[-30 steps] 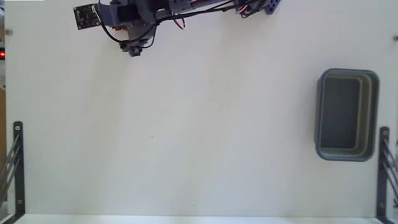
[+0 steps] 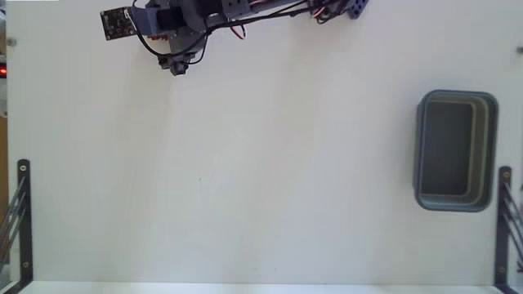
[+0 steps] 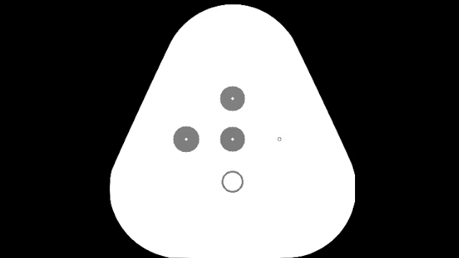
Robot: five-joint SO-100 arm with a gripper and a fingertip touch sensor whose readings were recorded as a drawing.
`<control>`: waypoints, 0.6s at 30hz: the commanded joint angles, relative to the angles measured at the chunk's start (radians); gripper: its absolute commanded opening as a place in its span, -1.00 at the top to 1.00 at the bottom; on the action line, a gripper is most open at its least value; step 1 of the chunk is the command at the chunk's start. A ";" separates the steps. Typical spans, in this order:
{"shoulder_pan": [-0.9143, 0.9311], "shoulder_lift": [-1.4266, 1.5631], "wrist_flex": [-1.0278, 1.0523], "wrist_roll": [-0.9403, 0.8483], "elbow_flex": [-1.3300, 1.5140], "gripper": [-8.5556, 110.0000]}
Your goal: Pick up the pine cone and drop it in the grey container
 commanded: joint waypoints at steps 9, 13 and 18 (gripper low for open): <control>0.022 0.031 -0.020 0.005 0.007 -0.94; 0.022 0.031 -0.020 0.005 0.007 -0.92; 0.022 0.031 -0.020 0.005 0.007 -0.89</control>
